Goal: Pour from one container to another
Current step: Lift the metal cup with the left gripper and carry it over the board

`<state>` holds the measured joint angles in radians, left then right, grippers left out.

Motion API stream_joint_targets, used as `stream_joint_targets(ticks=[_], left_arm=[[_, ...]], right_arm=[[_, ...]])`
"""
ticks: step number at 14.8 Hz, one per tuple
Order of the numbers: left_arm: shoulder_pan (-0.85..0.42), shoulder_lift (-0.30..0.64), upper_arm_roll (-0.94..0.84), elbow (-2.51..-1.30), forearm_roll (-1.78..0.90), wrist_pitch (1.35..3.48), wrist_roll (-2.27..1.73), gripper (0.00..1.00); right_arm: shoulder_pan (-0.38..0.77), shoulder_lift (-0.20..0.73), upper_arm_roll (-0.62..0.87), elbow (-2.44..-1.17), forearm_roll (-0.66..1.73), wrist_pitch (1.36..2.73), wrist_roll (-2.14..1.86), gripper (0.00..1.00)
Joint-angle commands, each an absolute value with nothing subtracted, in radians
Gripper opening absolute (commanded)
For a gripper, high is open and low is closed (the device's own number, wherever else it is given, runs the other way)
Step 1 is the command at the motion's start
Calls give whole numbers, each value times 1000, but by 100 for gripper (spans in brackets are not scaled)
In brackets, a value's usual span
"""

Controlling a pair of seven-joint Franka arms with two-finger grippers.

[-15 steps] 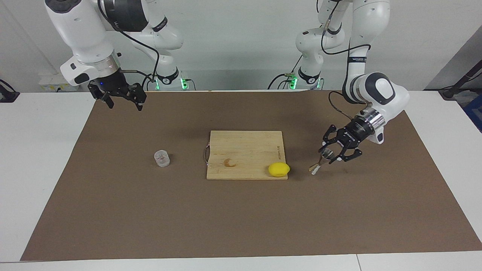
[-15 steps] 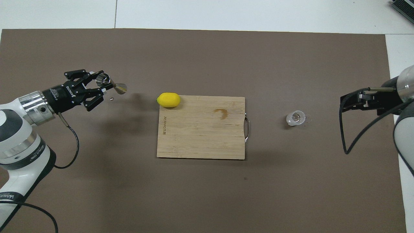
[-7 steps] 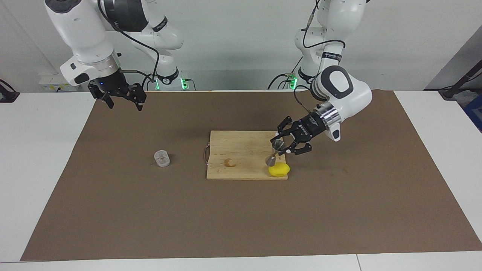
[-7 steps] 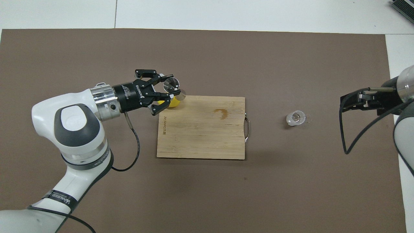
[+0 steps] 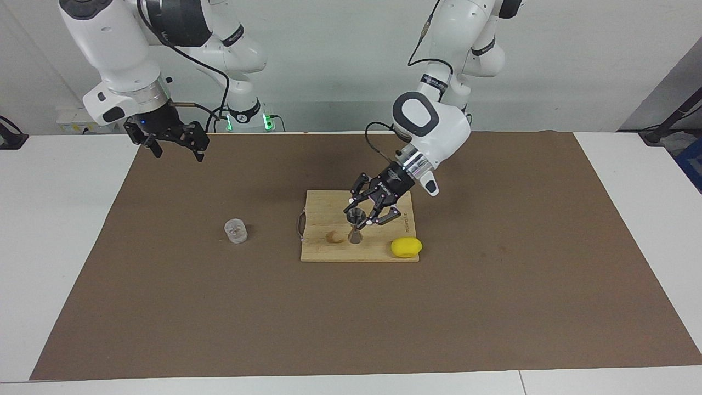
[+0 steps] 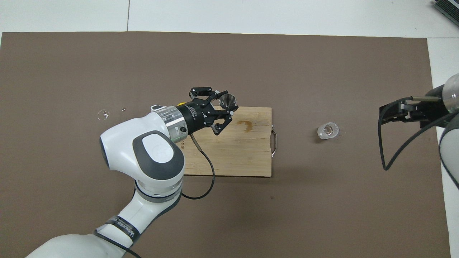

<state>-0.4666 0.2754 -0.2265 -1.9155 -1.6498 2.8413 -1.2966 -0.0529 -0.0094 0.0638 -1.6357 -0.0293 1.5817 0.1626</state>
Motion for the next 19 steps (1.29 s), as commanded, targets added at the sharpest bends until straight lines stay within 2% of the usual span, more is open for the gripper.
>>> stream_joint_targets(ticks=[1,4,6,13,17,19], left_arm=[[-511,365,-222,-1835,-1671,2901,-1304,0],[-511,376,-249,-1812,-1671,2904,-1305,0],[-511,380,-259,-1806,-1671,2904,-1305,0],[-566,391,-259,-1807,-1669,2939,-1305,0],[-578,391,-258,-1818,-1664,2945,-1305,0],[-592,391,-258,-1824,-1663,2964,-1305,0]], right_arm=[[-72,-23,64,-1644,-14,1571,144,100],[-69,-25,67,-1649,-11,1580,150,100],[-55,-23,69,-1652,-8,1617,156,91],[-48,-18,91,-1670,0,1629,533,97],[-64,26,89,-1677,126,1638,802,98],[-64,37,89,-1703,133,1707,956,98]])
